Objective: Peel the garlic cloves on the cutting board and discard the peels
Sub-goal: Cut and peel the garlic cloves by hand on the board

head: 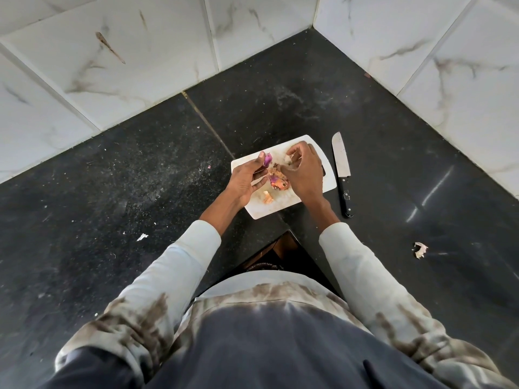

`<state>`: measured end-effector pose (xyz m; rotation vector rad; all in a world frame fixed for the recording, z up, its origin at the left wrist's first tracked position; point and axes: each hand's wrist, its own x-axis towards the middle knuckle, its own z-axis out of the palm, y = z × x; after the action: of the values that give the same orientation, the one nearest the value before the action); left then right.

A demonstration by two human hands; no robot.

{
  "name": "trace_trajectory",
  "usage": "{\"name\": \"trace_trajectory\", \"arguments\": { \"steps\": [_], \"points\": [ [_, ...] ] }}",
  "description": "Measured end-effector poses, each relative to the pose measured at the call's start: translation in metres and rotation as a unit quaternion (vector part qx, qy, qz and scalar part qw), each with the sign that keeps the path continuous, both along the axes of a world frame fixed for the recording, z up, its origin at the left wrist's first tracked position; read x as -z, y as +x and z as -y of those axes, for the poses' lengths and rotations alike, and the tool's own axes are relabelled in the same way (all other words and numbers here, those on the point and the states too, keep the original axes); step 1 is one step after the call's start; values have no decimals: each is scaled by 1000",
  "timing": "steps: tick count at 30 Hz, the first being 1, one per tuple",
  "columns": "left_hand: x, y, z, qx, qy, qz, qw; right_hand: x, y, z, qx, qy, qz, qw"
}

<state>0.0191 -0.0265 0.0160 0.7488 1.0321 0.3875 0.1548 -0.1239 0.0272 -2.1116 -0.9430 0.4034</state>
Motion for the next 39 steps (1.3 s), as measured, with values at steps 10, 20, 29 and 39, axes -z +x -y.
{"name": "trace_trajectory", "arguments": {
  "steps": [10,20,29,39],
  "points": [
    [-2,2,7,-12,-62,27,998,-3,-10,-1,-96,31,-23,995],
    [-7,6,13,7,-74,25,997,-9,-12,-4,-80,49,40,995],
    [0,-2,13,0,-121,53,991,4,8,-1,72,-20,47,996],
    [9,-7,5,18,-66,-4,998,6,14,1,-83,-42,2,996]
  ]
}}
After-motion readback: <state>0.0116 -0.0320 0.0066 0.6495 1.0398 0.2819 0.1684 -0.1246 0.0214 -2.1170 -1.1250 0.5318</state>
